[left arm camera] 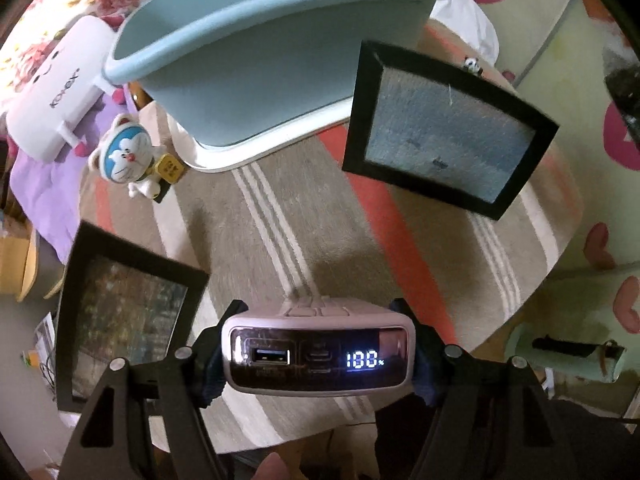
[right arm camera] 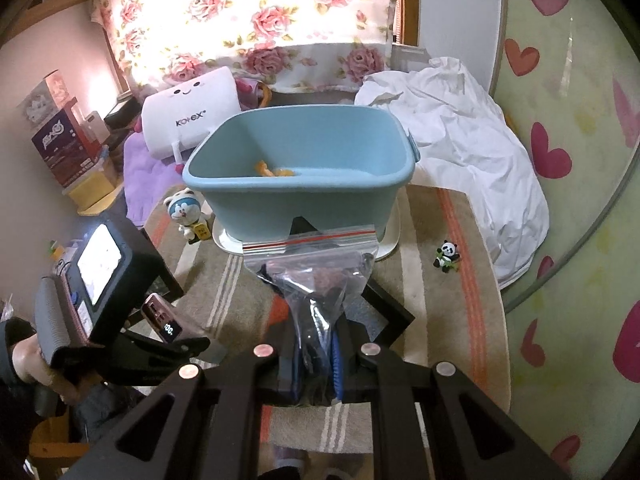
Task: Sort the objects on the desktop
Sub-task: 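Carry the power bank with the left tool while the right tool carries the zip bag toward the basin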
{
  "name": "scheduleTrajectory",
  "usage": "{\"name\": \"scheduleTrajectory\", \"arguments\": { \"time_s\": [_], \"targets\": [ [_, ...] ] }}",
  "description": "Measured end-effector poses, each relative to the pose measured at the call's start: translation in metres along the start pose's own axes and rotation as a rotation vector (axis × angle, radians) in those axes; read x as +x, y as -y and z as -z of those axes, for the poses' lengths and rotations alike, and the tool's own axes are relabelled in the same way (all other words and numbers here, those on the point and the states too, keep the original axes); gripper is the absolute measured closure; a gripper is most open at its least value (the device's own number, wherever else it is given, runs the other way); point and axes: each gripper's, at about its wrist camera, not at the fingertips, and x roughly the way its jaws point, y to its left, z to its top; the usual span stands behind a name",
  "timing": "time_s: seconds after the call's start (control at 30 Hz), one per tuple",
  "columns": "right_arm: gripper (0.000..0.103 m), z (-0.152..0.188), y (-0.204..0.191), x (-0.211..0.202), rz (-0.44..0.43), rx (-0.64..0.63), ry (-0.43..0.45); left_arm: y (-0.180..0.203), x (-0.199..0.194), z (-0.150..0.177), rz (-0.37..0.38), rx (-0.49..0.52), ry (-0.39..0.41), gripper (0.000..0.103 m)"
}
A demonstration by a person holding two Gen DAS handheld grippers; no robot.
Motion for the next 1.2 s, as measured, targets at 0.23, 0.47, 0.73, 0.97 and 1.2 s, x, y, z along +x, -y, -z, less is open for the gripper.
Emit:
{"name": "scheduleTrajectory", "arguments": {
  "time_s": [0.23,0.47,0.73,0.97,1.2],
  "targets": [
    [0.091,0.0,0.001,-0.01,-0.017,-0.022,0.008,0.006,-0.026,-0.002,-0.005,-0.058,0.057,0.028],
    [0.091,-0.008,0.006,-0.023,-0.03,-0.041,0.035,0.013,-0.056,-0.017,-0.031,-0.104,0.079,0.028],
    [0.091,-0.024,0.019,-0.035,-0.047,-0.048,0.071,0.028,-0.091,-0.027,-0.059,-0.133,0.126,0.028],
    [0.091,-0.046,0.036,-0.046,-0.065,-0.065,0.112,0.044,-0.121,-0.044,-0.082,-0.139,0.163,0.028],
    [0.091,-0.065,0.059,-0.058,-0.076,-0.057,0.12,0.064,-0.157,-0.058,-0.12,-0.156,0.164,0.028]
  ]
}}
